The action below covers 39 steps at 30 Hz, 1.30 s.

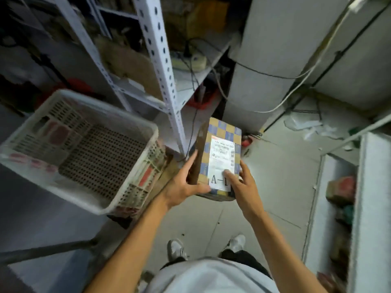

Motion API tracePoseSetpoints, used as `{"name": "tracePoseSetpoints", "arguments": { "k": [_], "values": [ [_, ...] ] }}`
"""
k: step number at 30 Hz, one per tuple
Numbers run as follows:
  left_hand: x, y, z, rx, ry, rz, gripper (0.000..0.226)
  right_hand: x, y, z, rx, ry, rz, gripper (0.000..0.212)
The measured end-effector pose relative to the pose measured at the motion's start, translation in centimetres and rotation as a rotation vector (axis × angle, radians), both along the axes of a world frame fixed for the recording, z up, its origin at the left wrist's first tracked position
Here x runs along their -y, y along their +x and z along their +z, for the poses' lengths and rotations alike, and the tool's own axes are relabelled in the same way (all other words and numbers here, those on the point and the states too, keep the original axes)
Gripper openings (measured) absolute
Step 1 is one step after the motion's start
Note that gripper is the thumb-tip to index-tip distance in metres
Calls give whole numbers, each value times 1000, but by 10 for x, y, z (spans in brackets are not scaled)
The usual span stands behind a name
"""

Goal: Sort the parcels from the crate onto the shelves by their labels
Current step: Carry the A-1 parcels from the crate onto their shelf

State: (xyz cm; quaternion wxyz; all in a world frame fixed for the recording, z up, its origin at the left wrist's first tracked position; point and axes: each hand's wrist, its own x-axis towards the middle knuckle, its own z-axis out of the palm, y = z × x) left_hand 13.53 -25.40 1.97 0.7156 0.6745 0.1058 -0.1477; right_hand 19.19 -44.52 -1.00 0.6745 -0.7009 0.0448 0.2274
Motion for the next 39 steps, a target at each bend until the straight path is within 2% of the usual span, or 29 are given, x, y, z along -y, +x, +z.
{"name": "tracePoseSetpoints", "arguments": {
  "k": [2,6,11,16,21,25,30,35,39],
  "values": [
    [37,33,5,-6,14,-76,111,41,17,6,31,-45,-90,58],
    [126,104,11,77,87,-181,101,131,61,23,196,-155,-227,81],
    [246,178,29,231,35,-248,84,234,107,50,359,-235,-356,78],
    [335,251,48,354,37,-336,96,314,151,81,464,-341,-443,88],
    [390,334,86,502,60,-506,95,374,209,122,548,-434,-539,101],
    [425,406,122,575,47,-592,95,407,266,155,617,-463,-627,99],
    [468,494,164,620,-66,-661,86,439,335,200,676,-520,-716,99],
    [509,573,192,660,-132,-756,85,469,396,224,715,-515,-823,95],
    [548,624,213,742,-146,-799,73,496,437,244,747,-518,-892,93]
  ]
}}
